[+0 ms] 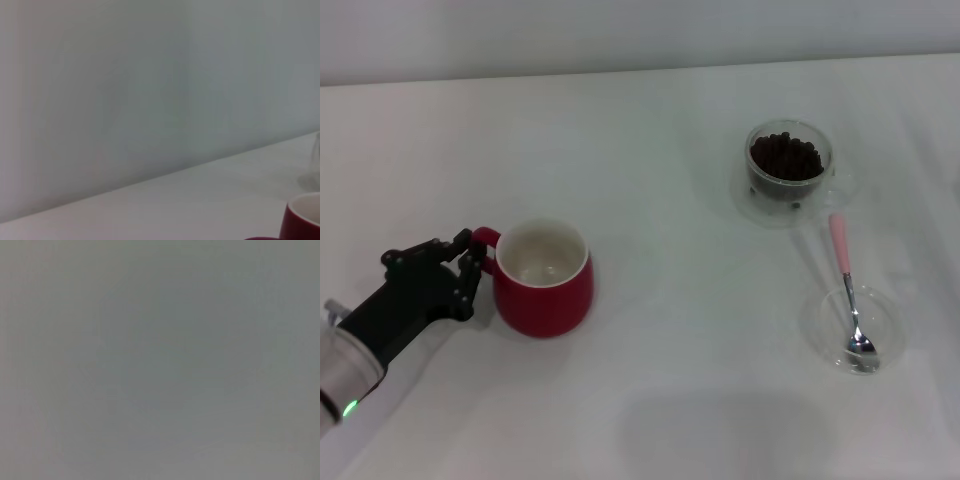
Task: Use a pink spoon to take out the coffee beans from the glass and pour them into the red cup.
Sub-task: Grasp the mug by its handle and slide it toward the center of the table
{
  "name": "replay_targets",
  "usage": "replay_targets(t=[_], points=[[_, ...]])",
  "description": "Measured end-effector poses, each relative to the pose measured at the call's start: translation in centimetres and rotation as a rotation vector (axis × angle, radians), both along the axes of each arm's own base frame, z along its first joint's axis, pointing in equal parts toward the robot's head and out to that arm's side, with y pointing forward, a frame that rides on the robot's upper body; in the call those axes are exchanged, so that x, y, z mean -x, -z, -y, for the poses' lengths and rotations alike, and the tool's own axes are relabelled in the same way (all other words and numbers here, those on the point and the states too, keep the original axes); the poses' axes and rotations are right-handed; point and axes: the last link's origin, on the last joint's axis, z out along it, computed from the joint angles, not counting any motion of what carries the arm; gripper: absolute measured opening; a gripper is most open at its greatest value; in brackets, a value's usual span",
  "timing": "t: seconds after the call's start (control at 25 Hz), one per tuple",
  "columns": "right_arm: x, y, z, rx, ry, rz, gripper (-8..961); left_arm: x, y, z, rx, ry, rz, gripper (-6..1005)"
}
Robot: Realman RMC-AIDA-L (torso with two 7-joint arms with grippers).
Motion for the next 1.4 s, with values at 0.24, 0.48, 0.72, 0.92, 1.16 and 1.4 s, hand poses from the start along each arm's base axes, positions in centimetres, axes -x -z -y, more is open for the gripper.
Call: replay_targets(t=[0.24,0.48,0.72,0.92,1.16,1.4], points=[[0.2,0.1,-0.2,0.009,-0.009,0.004,748,-1.8,0.8,-2.2,0.049,0.058,-0.054,126],[0.3,0.2,-0.4,0.023,-0.021,0.012,749,-3.8,2.7,-3.6,0.137,0.104,-0.121,111],[0.4,0.3,-0.5,0.032,-0.026,0.016,749,-5.5,3.6,-4.6,0.178,0.167,-0.164,101],[0.4,0.4,-0.5,0.032,-0.022,0.014,748,-6.9,3.9,-5.5,0.195,0.219,-0.198,100],[0.5,0.3,-0.7,0.028,-0.024,0.014,749,-7.7,4.3,-5.8,0.218,0.264,-0.226,100],[0.6,0.2,-0.9,0.025,-0.028,0.013,749,-8.1,4.5,-6.7,0.221,0.263,-0.268,99]])
